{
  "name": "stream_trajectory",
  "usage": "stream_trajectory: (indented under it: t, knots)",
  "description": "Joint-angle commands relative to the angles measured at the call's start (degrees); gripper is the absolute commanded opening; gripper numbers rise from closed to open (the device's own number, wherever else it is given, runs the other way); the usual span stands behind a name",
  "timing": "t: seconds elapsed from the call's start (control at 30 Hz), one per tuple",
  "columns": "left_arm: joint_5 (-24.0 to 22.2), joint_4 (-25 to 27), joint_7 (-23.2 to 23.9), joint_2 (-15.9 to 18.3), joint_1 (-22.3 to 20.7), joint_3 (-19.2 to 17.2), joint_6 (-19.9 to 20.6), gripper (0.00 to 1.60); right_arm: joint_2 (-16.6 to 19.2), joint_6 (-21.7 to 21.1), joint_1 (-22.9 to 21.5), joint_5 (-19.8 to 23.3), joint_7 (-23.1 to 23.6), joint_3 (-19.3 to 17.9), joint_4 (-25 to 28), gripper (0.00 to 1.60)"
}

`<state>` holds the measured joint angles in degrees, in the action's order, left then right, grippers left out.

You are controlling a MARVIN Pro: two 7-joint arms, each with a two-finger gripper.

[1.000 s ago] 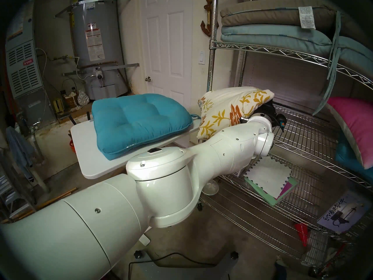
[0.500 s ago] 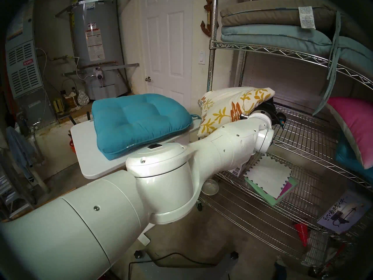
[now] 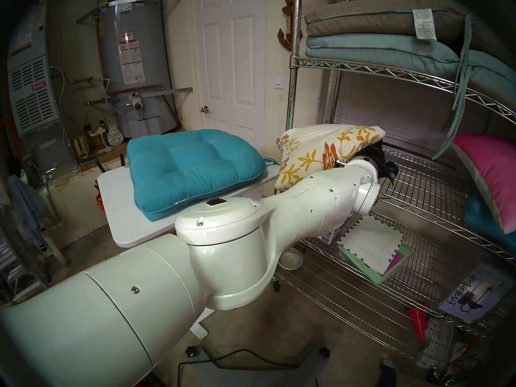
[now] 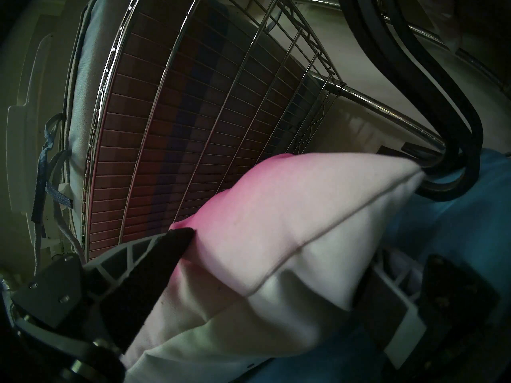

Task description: Put cushion on the shelf

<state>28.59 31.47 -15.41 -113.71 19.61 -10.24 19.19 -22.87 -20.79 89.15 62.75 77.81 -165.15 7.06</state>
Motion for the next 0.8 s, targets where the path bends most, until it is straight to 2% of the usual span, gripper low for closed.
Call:
stream_trajectory:
  t: [0.0,0.63,0.77]
  knots:
    - [0.6,1.2,-0.3,-1.3,-2.3,0.6,-2.3,0.00,-0.9,-0.1,0.2,0.0,-0.1,0.2,-0.5,1.60]
    - [2.1,-2.5,0.9,-1.3,-3.9,4.5,-6.5,0.00,-0.9,-0.1,0.2,-0.1,-0.1,0.2,-0.5,1.60]
    - [2.4,-4.3,0.7,-0.2,-4.7,4.8,-7.9,0.00,-0.9,-0.1,0.2,-0.1,-0.1,0.2,-0.5,1.60]
